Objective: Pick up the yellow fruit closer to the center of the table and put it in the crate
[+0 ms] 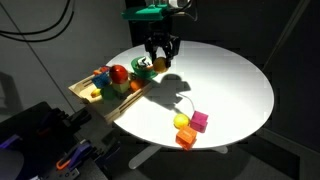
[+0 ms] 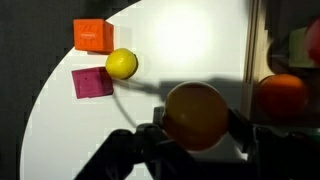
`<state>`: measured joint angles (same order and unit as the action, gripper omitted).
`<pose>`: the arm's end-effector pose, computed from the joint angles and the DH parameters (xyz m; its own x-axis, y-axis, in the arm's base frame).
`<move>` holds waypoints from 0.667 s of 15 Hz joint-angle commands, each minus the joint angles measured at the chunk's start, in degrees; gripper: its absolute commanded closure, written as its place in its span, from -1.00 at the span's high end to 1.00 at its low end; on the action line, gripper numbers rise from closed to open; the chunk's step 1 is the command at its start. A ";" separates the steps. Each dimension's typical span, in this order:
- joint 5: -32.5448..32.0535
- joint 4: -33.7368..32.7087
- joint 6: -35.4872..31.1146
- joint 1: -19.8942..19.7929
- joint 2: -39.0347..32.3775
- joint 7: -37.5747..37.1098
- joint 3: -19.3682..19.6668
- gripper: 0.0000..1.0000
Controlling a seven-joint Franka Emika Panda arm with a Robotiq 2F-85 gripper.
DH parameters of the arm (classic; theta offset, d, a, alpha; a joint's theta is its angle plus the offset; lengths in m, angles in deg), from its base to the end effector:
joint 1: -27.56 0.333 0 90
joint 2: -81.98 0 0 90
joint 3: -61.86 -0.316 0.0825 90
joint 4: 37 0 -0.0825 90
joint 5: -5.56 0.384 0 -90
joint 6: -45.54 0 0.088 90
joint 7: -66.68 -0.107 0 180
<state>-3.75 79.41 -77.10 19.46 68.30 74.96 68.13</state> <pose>0.5562 -0.1481 0.3202 0.9876 -0.0182 -0.1560 0.0020 -0.9917 0.1282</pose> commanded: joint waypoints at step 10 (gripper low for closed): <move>2.97 12.41 -6.97 4.01 9.68 -14.22 -1.39 -0.19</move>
<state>-2.60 88.89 -81.74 23.15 75.10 64.50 66.93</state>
